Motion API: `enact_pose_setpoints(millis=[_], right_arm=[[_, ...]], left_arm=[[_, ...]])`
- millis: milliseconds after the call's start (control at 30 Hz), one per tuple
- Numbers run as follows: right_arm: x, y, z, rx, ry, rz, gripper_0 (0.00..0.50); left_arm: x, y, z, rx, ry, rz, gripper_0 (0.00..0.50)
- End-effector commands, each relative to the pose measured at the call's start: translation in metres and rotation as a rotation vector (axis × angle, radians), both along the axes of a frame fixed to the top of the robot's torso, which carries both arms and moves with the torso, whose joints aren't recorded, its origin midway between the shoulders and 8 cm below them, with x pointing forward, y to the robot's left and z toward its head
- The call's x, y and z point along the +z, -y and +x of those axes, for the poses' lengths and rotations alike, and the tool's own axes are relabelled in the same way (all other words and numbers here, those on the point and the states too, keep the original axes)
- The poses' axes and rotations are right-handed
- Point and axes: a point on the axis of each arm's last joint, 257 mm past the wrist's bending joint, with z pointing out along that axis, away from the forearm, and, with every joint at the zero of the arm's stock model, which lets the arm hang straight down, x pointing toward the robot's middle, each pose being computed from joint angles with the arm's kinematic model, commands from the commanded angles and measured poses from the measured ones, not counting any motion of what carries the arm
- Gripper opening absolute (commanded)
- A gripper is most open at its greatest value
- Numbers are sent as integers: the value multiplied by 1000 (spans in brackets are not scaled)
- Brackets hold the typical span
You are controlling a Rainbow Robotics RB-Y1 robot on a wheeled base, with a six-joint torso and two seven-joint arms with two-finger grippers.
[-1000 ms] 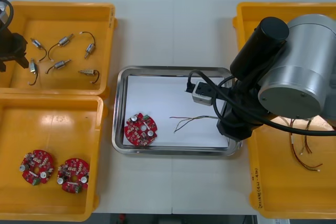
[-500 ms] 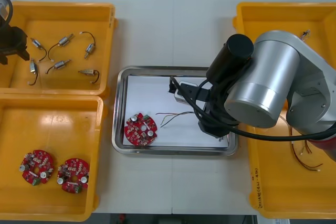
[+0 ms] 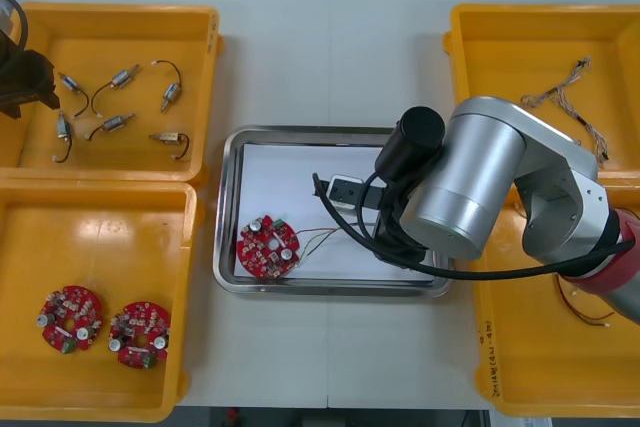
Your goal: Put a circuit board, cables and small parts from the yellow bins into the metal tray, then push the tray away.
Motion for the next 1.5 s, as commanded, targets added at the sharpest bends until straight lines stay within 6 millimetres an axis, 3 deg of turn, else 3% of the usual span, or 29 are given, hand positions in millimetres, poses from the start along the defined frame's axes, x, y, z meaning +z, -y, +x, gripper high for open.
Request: enact_pose_setpoints(millis=[33, 400, 433, 467, 500, 533, 1133, 1167, 1200, 1233, 1267, 1500], right_arm=[[-1, -7, 8, 65, 39, -40, 0], [-14, 2, 12, 52, 47, -69, 0], [-14, 3, 13, 51, 49, -70, 51], [-13, 2, 13, 51, 51, -68, 205], [-13, 3, 14, 49, 53, -69, 399], [-12, 3, 14, 51, 55, -69, 500], [1, 0, 21, 24, 68, -44, 500], [4, 1, 21, 17, 66, -43, 500], [6, 2, 21, 14, 66, -44, 500], [11, 4, 21, 6, 66, -46, 500], [16, 4, 20, -2, 64, -46, 500], [49, 17, 13, -90, -9, 4, 500]], left_arm=[[22, -3, 23, -131, 61, 93, 500], [-4, 2, 35, -141, 70, 109, 500], [-6, 2, 36, -143, 68, 112, 500], [-9, 3, 36, -146, 65, 116, 500], [-12, 4, 36, -149, 62, 120, 500], [-14, 4, 36, -150, 58, 121, 500], [-46, 15, 39, -154, 56, 99, 500], [-46, 14, 39, -153, 55, 98, 440], [-47, 14, 39, -153, 55, 99, 327], [-47, 15, 38, -154, 54, 96, 101], [-48, 16, 38, -155, 52, 93, 3], [-48, 17, 37, -156, 47, 88, 0]])
